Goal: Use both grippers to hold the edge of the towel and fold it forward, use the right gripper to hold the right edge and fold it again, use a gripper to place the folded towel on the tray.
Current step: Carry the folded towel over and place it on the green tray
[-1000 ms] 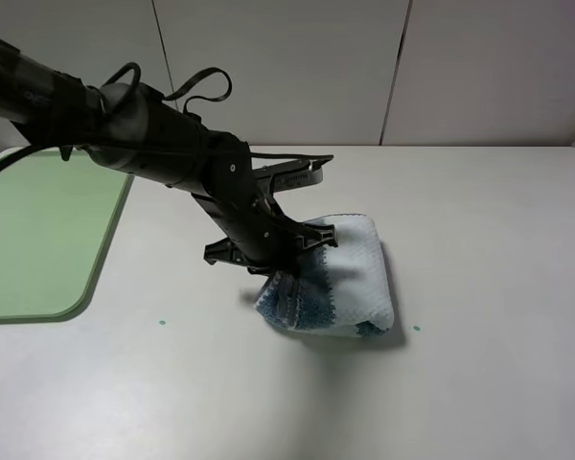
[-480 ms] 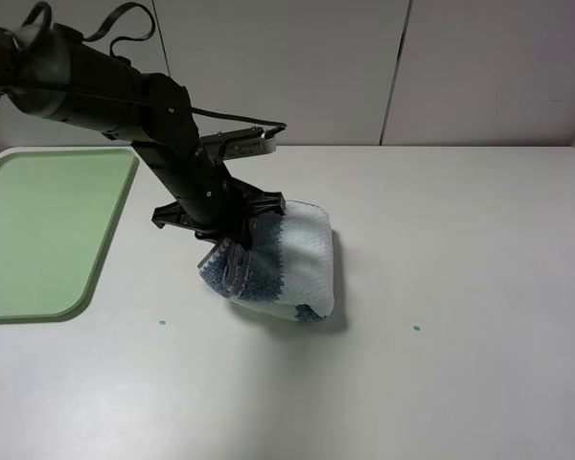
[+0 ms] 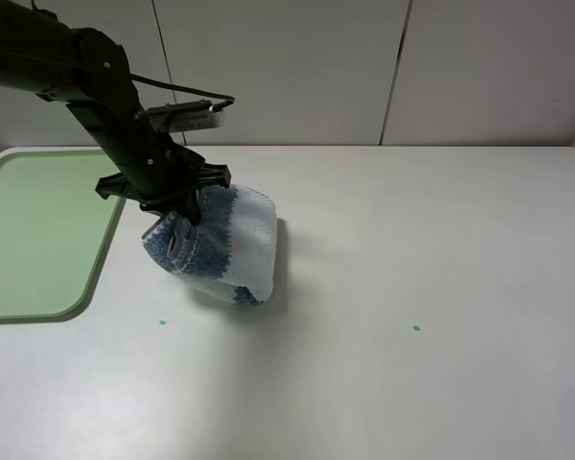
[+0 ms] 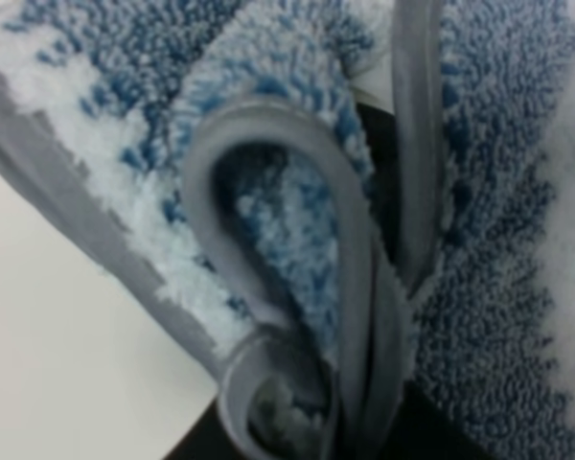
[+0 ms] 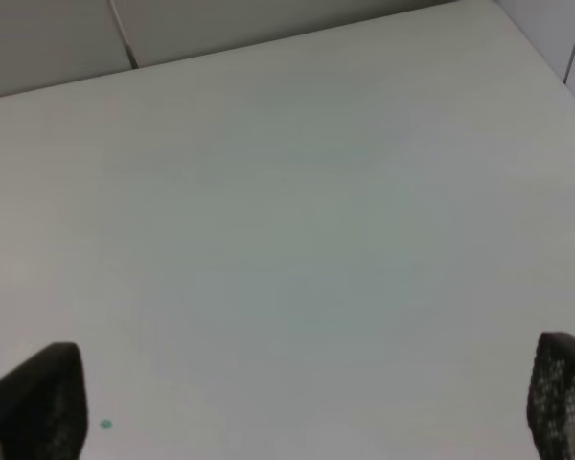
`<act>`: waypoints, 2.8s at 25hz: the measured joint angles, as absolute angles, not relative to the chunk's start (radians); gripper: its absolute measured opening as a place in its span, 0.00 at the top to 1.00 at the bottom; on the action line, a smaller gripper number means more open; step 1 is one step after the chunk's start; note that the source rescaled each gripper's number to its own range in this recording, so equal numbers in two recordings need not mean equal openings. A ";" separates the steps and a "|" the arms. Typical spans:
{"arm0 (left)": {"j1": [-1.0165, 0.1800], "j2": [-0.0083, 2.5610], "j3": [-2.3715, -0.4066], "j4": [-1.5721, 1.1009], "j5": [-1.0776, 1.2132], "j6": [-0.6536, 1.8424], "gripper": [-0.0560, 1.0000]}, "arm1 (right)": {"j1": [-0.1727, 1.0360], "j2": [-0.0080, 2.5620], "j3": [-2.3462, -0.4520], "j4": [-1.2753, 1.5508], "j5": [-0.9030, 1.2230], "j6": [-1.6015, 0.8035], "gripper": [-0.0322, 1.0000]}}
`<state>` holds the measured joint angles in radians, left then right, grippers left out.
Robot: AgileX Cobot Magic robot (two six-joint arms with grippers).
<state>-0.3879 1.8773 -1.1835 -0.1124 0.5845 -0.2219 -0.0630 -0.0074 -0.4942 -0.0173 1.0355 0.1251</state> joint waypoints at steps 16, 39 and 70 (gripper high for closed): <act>-0.138 1.860 -1.183 -0.106 0.648 -0.043 0.82 | -0.063 -0.007 -0.494 -0.017 1.036 0.125 0.00; 0.285 1.860 -1.183 -0.106 0.617 0.129 0.82 | -0.063 -0.007 -0.494 -0.017 1.036 0.125 0.00; 0.359 1.860 -1.182 -0.045 0.558 0.149 0.00 | -0.063 -0.007 -0.494 -0.017 1.036 0.125 0.00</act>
<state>0.3586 1.8604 -1.1818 -0.0453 0.5583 0.1490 -0.0630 -0.0074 -0.4942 -0.0173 1.0355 0.1251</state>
